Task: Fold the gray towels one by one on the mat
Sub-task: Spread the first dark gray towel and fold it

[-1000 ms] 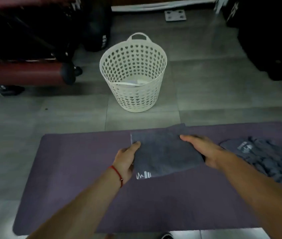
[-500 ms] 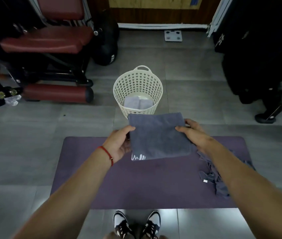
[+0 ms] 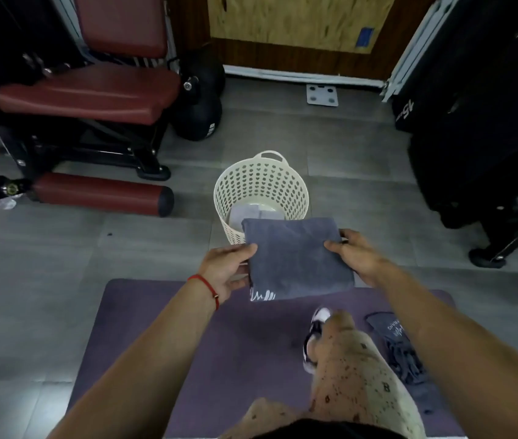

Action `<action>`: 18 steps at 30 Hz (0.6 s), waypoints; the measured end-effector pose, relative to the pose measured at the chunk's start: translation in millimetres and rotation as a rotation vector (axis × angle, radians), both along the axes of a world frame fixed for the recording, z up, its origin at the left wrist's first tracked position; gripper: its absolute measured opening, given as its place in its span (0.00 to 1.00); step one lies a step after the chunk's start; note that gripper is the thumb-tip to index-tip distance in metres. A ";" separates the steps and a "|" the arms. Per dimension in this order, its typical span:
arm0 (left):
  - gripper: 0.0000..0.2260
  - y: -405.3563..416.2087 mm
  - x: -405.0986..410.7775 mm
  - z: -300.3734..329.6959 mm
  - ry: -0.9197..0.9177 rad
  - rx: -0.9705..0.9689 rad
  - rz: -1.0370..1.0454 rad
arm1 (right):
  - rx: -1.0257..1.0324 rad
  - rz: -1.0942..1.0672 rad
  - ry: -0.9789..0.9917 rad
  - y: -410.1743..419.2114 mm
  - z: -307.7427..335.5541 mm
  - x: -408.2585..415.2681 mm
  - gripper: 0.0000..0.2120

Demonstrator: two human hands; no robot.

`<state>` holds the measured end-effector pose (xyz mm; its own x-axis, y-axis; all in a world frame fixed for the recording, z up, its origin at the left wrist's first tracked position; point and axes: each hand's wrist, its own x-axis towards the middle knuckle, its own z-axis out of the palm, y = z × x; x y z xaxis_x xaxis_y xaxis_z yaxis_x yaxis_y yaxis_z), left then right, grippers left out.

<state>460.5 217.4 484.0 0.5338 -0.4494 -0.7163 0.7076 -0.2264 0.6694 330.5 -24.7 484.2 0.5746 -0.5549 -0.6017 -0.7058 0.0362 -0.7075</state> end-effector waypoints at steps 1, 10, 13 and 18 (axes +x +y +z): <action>0.08 -14.8 11.5 -8.6 0.019 0.002 0.019 | -0.002 0.033 0.000 -17.0 -9.6 17.4 0.15; 0.07 -232.1 126.1 -149.9 0.193 0.149 0.429 | -0.228 0.560 0.159 -248.1 -170.3 259.9 0.14; 0.05 -292.0 135.8 -172.7 0.351 0.221 0.630 | -0.213 0.812 0.242 -301.1 -203.2 326.2 0.20; 0.05 -355.2 155.9 -210.8 0.440 0.285 0.791 | -0.200 1.080 0.320 -338.8 -243.4 400.9 0.24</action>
